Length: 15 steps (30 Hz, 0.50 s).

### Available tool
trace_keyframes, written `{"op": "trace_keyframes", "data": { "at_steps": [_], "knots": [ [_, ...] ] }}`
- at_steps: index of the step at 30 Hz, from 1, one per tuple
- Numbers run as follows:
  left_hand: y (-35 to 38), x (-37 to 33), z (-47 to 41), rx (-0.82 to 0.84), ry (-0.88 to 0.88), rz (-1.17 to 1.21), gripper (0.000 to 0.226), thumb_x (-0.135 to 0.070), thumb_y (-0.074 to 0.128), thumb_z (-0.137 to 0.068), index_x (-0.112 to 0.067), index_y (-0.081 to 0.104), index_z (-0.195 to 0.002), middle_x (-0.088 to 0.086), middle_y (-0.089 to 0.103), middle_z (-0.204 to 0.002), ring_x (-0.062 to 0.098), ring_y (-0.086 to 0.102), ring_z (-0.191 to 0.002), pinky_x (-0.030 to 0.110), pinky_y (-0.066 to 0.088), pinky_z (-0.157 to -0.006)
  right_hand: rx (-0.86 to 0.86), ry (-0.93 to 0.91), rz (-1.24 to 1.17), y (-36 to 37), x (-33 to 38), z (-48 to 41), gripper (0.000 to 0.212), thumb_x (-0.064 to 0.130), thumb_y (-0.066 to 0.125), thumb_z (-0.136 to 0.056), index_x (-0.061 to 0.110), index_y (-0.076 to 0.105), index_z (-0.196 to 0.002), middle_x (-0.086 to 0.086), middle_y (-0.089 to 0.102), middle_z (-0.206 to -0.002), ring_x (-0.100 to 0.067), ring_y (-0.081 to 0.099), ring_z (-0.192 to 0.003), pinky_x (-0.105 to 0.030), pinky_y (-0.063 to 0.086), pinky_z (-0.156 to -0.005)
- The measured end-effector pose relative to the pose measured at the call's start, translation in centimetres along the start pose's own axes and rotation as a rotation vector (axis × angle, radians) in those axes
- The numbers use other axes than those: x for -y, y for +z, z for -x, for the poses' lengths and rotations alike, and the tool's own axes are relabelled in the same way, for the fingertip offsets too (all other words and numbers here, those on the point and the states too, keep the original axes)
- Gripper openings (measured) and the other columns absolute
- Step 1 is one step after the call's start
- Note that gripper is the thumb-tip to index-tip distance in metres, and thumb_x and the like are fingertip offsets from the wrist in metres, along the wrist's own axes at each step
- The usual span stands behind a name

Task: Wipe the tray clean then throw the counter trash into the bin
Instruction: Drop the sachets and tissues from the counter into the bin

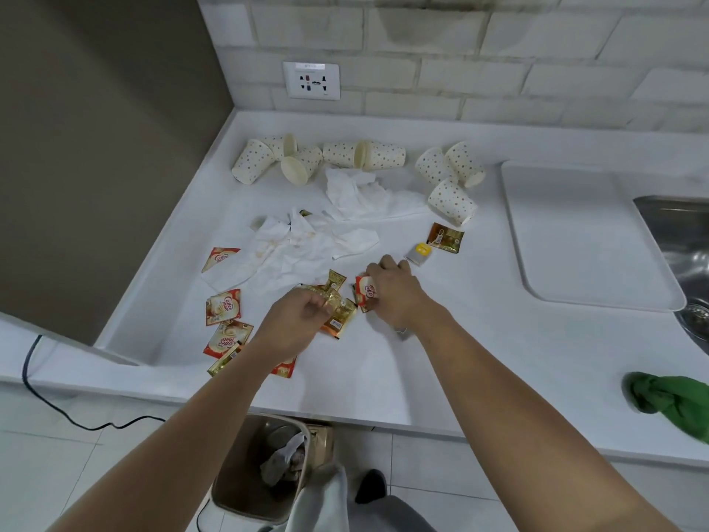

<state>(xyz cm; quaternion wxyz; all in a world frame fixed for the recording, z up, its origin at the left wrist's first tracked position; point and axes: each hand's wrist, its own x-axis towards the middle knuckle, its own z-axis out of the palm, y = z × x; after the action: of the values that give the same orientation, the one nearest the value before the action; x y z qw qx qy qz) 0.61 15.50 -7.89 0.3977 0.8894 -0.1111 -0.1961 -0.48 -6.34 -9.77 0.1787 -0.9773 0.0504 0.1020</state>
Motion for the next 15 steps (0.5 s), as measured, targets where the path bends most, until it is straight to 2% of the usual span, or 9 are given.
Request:
{"op": "trace_keyframes", "data": {
  "at_steps": [3, 7, 11, 13, 15],
  "knots": [
    [0.3, 0.2, -1.2, -0.037, 0.152, -0.246, 0.010, -0.033, 0.063, -0.100, -0.024, 0.064, -0.097, -0.005, 0.063, -0.110, 0.021, 0.053, -0.106, 0.037, 0.046, -0.093, -0.011, 0.045, -0.100, 0.4, -0.7, 0.0, 0.058, 0.025, 0.075, -0.079, 0.027, 0.044, -0.129, -0.006, 0.044, -0.118, -0.033, 0.041, -0.115, -0.041, 0.036, -0.093],
    [0.7, -0.1, -1.9, -0.027, 0.206, -0.442, 0.021, -0.037, 0.055, -0.103, -0.019, 0.064, -0.110, -0.003, 0.065, -0.115, 0.020, 0.049, -0.107, 0.035, 0.045, -0.087, -0.033, 0.104, -0.176, 0.7, -2.1, 0.4, 0.067, 0.024, 0.076, -0.080, 0.027, 0.039, -0.137, -0.010, 0.047, -0.124, -0.032, 0.039, -0.117, -0.037, 0.028, -0.092],
    [1.3, -0.6, -1.6, -0.027, 0.254, -0.471, 0.021, -0.039, 0.057, -0.101, -0.021, 0.063, -0.109, -0.006, 0.063, -0.105, 0.018, 0.050, -0.105, 0.032, 0.044, -0.084, -0.022, 0.169, -0.244, 0.3, -3.0, 1.1, 0.056, 0.024, 0.067, -0.086, 0.020, 0.046, -0.138, -0.012, 0.043, -0.127, -0.033, 0.036, -0.117, -0.034, 0.029, -0.092],
    [1.4, -0.6, -2.0, -0.052, 0.256, -0.450, 0.021, -0.039, 0.059, -0.100, -0.022, 0.064, -0.110, -0.006, 0.059, -0.114, 0.018, 0.048, -0.111, 0.028, 0.040, -0.086, -0.026, 0.209, -0.332, -0.3, -3.3, 1.4, 0.050, 0.019, 0.061, -0.090, 0.020, 0.048, -0.138, -0.012, 0.039, -0.128, -0.032, 0.034, -0.120, -0.032, 0.030, -0.091],
    [1.5, -0.8, -2.4, -0.029, 0.255, -0.482, 0.023, -0.041, 0.061, -0.099, -0.022, 0.066, -0.112, -0.004, 0.056, -0.129, 0.019, 0.046, -0.119, 0.028, 0.040, -0.093, -0.035, 0.221, -0.370, -0.7, -3.4, 1.8, 0.046, 0.016, 0.053, -0.093, 0.020, 0.050, -0.139, -0.012, 0.038, -0.130, -0.032, 0.034, -0.123, -0.033, 0.032, -0.096]
  ]
}}
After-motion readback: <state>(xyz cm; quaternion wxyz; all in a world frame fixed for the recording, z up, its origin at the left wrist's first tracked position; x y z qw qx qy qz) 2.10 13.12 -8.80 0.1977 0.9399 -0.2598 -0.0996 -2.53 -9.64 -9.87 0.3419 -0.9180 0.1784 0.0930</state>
